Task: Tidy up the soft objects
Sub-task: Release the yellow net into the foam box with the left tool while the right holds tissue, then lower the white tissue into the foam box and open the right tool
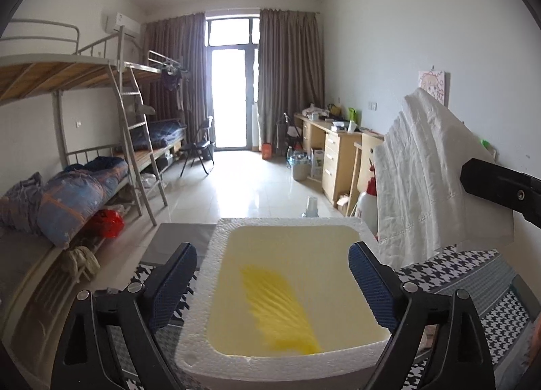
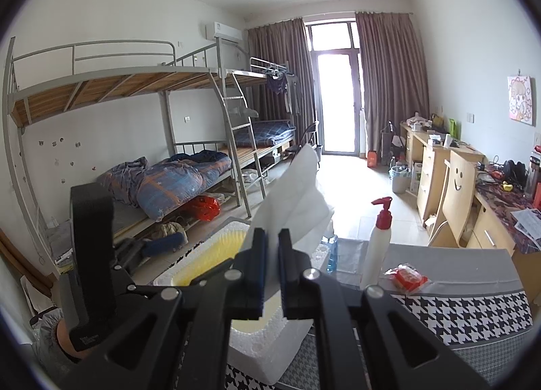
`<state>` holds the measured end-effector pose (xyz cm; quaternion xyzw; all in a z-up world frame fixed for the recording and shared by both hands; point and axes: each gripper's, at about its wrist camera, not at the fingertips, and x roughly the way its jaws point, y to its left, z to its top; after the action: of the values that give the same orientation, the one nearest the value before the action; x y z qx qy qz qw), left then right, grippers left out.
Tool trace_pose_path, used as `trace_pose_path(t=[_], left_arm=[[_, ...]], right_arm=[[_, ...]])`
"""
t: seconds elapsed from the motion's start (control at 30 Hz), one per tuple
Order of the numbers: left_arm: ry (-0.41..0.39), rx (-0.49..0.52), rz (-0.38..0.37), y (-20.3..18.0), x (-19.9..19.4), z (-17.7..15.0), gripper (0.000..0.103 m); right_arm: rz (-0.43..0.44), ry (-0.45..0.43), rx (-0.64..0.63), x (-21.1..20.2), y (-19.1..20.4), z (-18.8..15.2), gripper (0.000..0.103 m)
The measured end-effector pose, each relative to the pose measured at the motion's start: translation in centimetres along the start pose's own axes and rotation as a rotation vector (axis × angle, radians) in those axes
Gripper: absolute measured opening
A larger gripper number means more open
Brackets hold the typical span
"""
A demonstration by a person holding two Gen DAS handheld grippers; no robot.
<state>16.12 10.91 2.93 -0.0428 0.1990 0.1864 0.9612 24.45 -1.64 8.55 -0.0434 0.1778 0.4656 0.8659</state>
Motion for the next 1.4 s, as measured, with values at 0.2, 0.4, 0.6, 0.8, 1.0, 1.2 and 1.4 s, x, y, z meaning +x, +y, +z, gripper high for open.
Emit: trace_pose_path(t=[0.2, 0.4, 0.6, 0.8, 1.0, 1.2, 1.4], left_arm=[[-0.02, -0.007, 0.017, 0.6, -0.7, 0.0, 0.1], [-0.051, -0.024, 0.056, 1.9, -1.8, -0.2, 0.102], [-0.069, -0.041, 0.094, 3.3, -2.6, -0.4, 0.102], [-0.072, -0.058, 0.098, 4.4, -2.9, -0.8, 0.102], [-0.076, -0.071, 0.103, 4.8, -3.4, -1.3, 0.102], [-0.078, -0.082, 0.104, 5.3, -3.6, -1.5, 0.102], [-0.08, -0.095, 0.109, 5.7, -3.7, -1.7, 0.102]], right_arm=[[-0.002, -0.008, -0.004, -0.1, 0.4, 0.4, 0.01], [0.021, 0.001, -0.008, 0.6, 0.9, 0.8, 0.01], [0.041, 0.011, -0.021, 1.4, 1.8, 0.9, 0.01], [0.057, 0.04, -0.033, 2.4, 2.4, 0.4, 0.01], [0.054, 0.089, -0.029, 3.7, 2.5, -0.2, 0.01], [0.048, 0.122, -0.026, 4.7, 2.9, -0.5, 0.01], [0.031, 0.175, -0.036, 6.3, 3.0, -1.2, 0.01]])
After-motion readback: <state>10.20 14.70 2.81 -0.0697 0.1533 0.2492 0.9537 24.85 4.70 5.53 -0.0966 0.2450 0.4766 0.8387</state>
